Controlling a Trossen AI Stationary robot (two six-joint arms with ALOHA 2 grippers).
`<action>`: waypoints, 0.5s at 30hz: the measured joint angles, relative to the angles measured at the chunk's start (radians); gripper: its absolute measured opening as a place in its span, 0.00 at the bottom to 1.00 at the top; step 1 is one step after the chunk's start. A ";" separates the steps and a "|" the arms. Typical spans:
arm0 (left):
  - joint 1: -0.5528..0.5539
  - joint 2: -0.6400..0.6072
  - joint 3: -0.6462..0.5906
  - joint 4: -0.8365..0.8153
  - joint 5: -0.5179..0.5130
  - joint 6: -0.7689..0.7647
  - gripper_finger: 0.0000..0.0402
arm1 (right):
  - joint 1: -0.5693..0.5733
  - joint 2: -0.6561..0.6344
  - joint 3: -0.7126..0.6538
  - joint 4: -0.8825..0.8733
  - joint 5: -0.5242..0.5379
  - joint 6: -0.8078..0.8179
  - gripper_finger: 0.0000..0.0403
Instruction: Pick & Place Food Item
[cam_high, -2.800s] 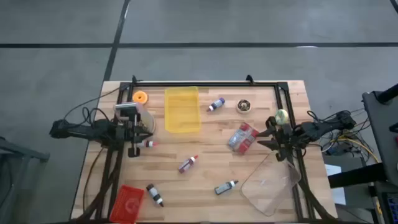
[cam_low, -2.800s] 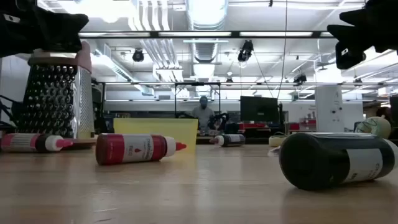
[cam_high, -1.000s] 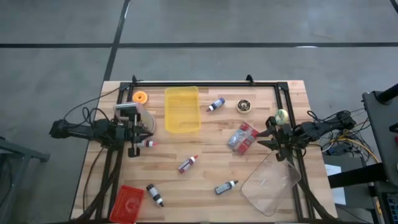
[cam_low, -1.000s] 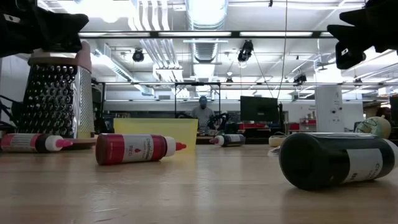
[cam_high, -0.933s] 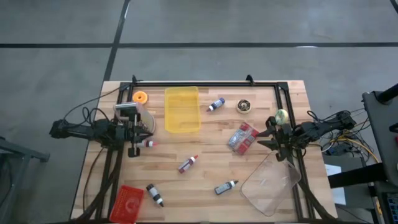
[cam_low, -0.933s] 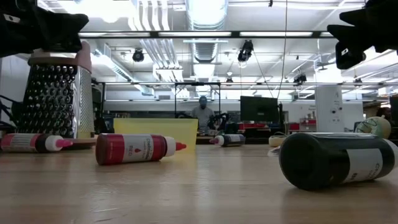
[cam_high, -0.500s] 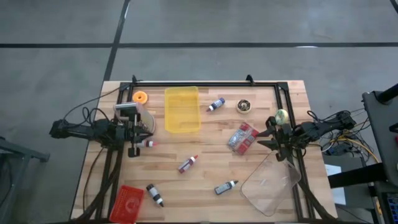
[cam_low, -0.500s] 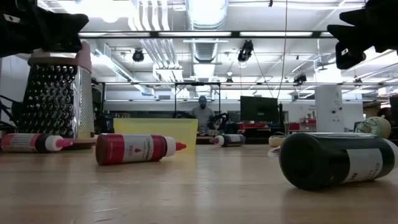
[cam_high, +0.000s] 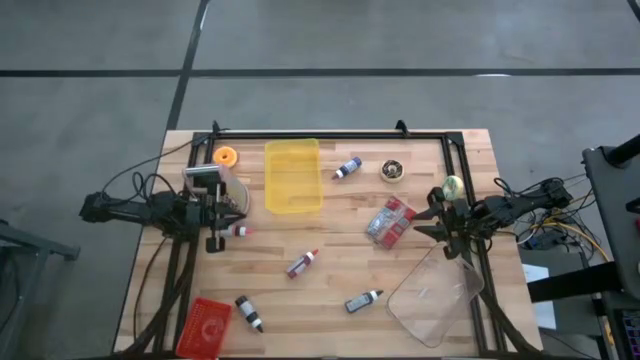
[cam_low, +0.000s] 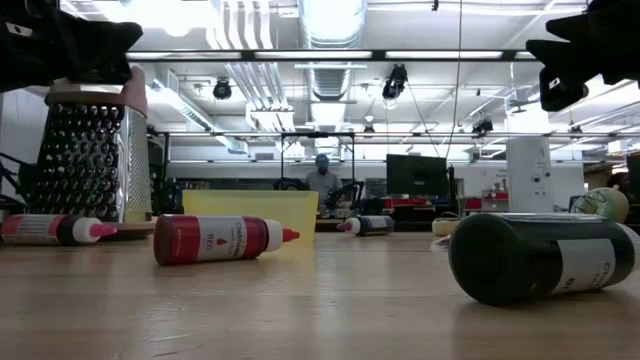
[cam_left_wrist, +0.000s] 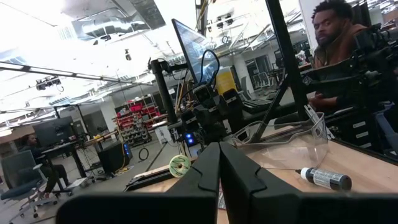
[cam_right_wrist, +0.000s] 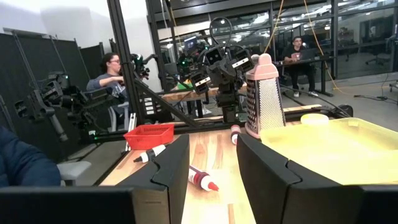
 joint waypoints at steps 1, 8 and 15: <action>0.000 0.000 0.000 0.000 0.000 0.000 0.03 | 0.000 0.000 0.000 0.000 0.000 0.000 0.32; 0.000 0.000 0.000 0.000 0.000 0.000 0.03 | 0.000 0.000 0.000 0.011 0.001 -0.016 0.32; 0.000 0.000 0.000 0.000 0.000 0.000 0.03 | 0.000 0.000 0.000 0.011 0.001 -0.021 0.32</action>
